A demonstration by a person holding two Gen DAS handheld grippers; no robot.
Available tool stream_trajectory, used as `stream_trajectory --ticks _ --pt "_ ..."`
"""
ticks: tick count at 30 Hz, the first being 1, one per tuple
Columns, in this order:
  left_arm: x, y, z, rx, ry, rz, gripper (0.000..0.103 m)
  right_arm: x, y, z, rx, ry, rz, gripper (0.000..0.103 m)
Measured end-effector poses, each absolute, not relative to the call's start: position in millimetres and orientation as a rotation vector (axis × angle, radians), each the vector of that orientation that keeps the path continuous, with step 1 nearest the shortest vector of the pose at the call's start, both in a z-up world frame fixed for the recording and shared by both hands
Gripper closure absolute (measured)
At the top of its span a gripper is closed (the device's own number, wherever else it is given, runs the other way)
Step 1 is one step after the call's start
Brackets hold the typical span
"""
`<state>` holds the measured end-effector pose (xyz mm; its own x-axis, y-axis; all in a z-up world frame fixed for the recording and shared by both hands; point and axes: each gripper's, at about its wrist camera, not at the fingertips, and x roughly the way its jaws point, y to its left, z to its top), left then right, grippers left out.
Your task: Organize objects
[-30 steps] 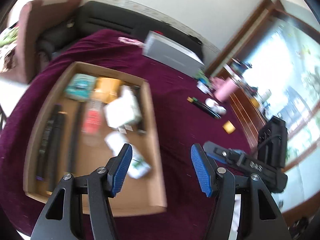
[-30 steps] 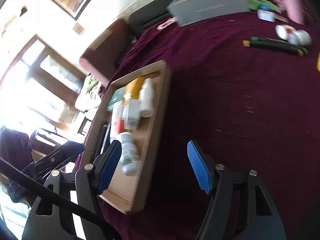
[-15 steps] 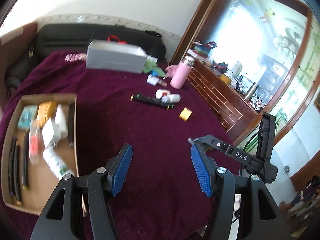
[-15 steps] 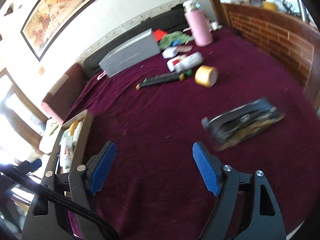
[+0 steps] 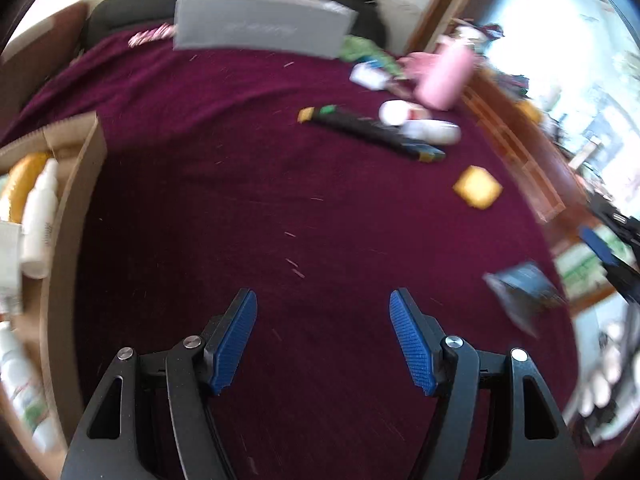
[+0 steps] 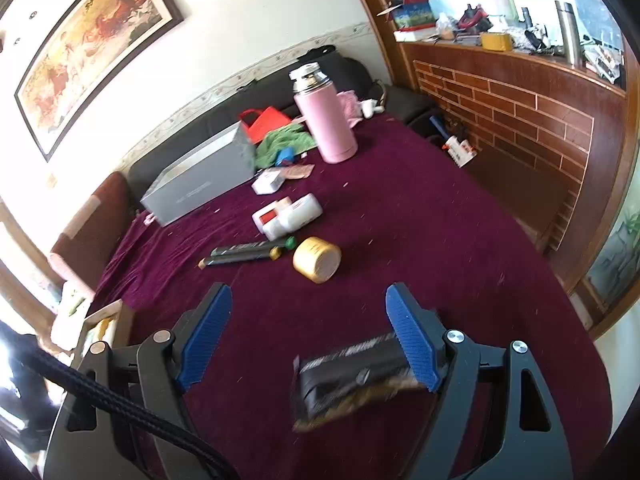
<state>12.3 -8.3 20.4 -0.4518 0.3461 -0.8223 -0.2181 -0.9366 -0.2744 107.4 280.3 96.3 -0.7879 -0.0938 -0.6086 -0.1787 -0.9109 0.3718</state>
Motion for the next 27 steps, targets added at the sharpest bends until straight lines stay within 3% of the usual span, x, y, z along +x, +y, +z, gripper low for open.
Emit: stream_trajectory --ticks 4,5,7,15,23,27 --pt "1 -4 14 -1.36 -0.055 2.557 0.038 83 292 84 -0.967 0.651 2.847 0.023" --pt "4 0 12 -1.32 0.017 2.582 0.021 79 295 81 -0.957 0.664 2.852 0.023" --pt "8 18 2 -1.332 0.253 2.579 0.001 72 302 79 -0.94 0.696 2.867 0.023" --pt "13 10 -2 -1.337 0.189 2.594 0.002 78 341 63 -0.799 0.89 2.887 0.023" --pt "9 14 2 -1.34 0.191 2.594 0.001 71 372 37 -0.924 1.286 2.796 0.022" --pt "10 14 1 -1.34 0.191 2.594 0.001 74 375 33 -0.926 1.351 2.781 0.022"
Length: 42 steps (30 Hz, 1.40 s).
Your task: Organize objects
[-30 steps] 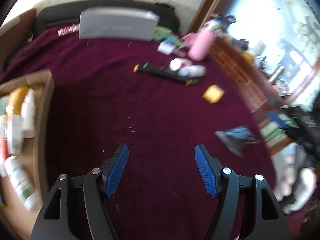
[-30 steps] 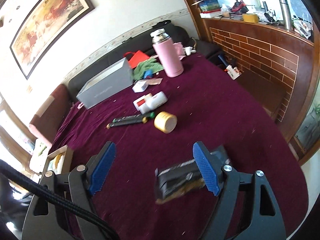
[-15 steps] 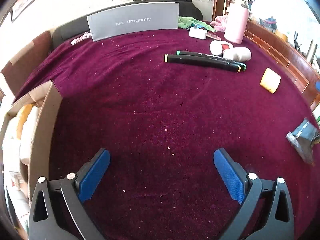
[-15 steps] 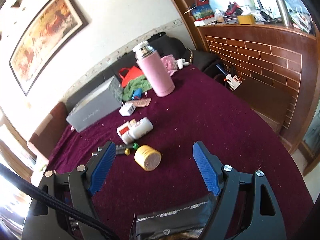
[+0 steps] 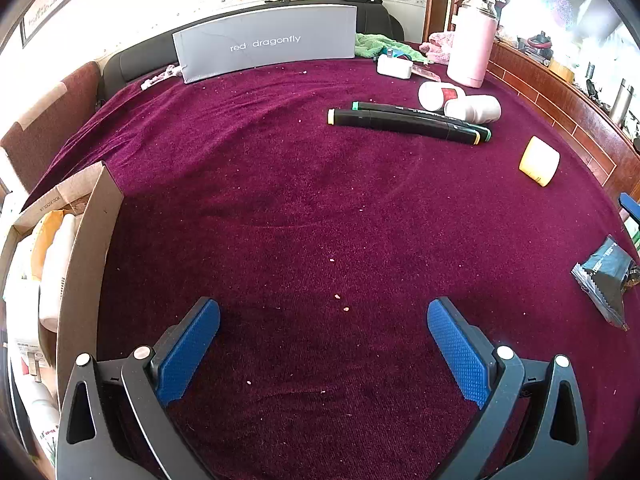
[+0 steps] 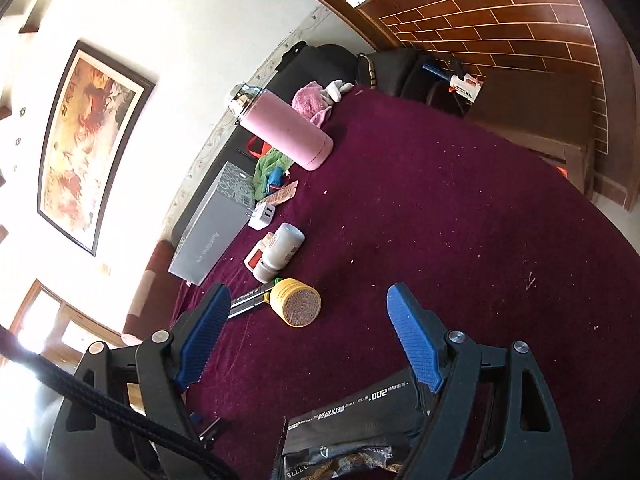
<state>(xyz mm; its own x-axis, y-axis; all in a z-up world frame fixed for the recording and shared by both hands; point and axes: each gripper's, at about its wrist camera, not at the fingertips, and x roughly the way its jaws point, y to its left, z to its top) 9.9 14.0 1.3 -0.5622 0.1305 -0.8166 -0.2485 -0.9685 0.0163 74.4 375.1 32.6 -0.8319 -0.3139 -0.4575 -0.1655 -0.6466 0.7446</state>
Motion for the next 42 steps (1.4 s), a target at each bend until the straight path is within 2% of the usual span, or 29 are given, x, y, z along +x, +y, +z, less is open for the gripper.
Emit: stream_trajectory --ticks 9,16,24,42 --pt "10 14 1 -1.34 0.191 2.594 0.001 81 396 23 0.857 -1.398 -2.66 0.022" --pt "10 13 1 -1.34 0.191 2.594 0.001 71 392 18 0.909 -1.385 -2.59 0.022" --pt "10 14 1 -1.339 0.191 2.594 0.001 70 397 9 0.909 -1.457 -2.514 0.022" --pt "8 15 0 -1.34 0.191 2.595 0.001 80 411 8 0.868 -1.542 -2.599 0.021"
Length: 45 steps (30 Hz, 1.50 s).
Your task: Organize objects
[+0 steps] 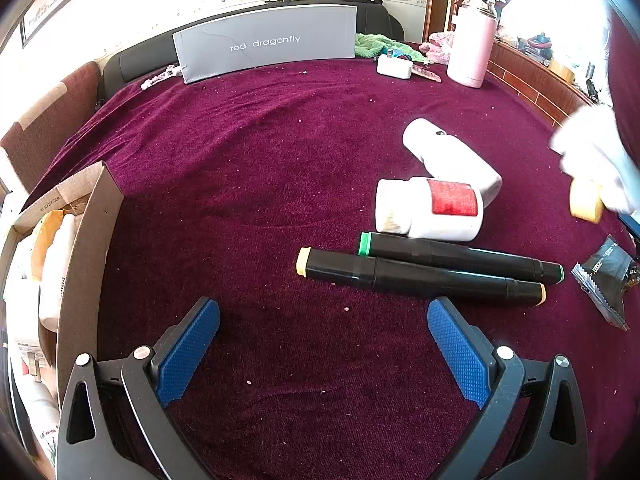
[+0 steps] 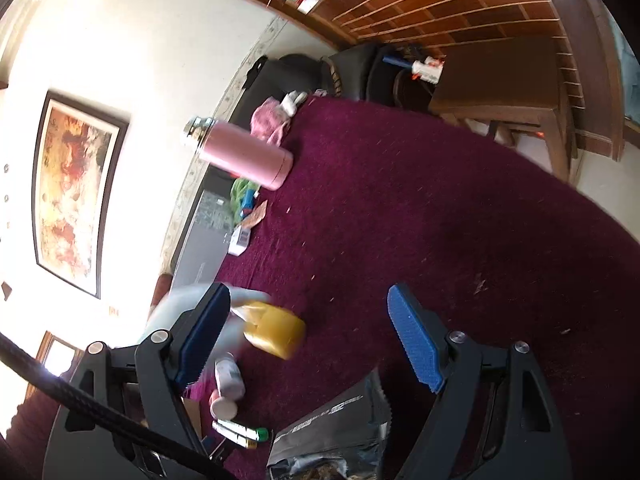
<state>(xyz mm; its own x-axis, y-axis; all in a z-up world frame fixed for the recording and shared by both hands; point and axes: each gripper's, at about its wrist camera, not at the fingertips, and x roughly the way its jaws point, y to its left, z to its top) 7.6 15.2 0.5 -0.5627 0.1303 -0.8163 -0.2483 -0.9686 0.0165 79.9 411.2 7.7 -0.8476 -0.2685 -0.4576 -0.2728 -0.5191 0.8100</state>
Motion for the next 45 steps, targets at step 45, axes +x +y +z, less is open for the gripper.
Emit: stream_trajectory --ticks 45 --pt "7 15 1 -1.339 0.19 2.594 0.001 60 364 0 -0.971 1.052 2.711 0.0"
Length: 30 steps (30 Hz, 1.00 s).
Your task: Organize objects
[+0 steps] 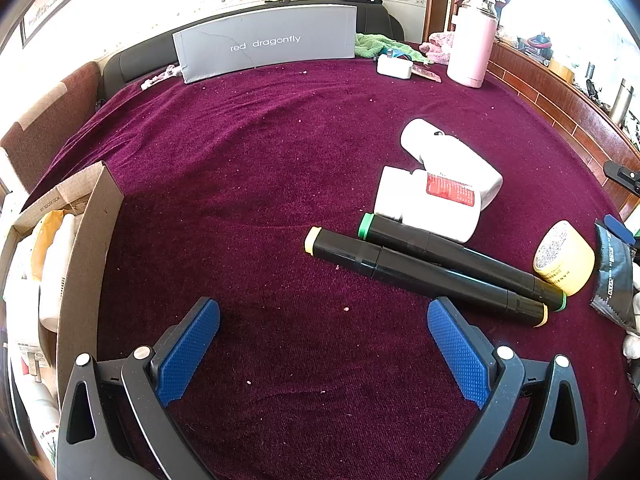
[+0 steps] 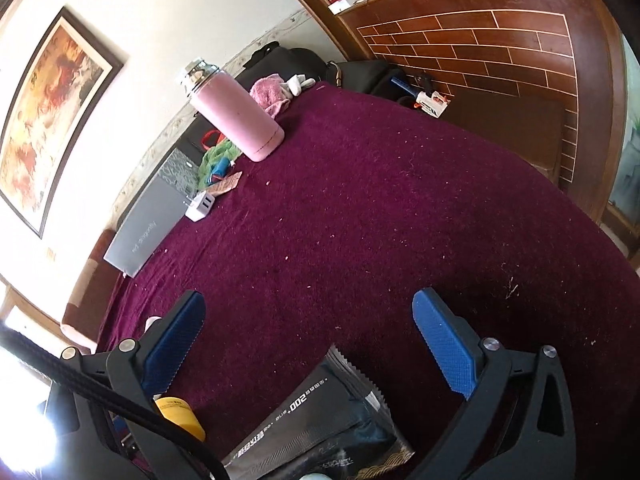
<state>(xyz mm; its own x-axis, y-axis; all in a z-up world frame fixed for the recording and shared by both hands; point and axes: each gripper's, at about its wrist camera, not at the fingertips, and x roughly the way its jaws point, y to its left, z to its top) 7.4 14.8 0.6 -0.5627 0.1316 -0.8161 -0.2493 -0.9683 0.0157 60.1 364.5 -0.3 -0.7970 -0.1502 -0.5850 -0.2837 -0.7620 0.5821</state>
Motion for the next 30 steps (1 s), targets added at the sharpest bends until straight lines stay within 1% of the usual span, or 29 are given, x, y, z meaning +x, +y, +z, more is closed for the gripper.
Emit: stream_trajectory --ticks 6,9,14,19,30 --pt "8 15 0 -1.338 0.19 2.594 0.001 61 363 -1 -0.954 1.046 2.706 0.0" --pt "8 15 0 -1.338 0.19 2.594 0.001 64 364 -2 -0.921 1.076 2.702 0.0" --pt "8 14 0 -1.339 0.188 2.594 0.001 62 362 0 -0.947 1.045 2.704 0.0" --pt "7 14 1 -1.354 0.181 2.597 0.001 63 362 -1 -0.925 1.062 2.7 0.0" --pt "10 14 2 -1.424 0.185 2.566 0.002 54 351 2 -1.063 0.882 2.695 0.0"
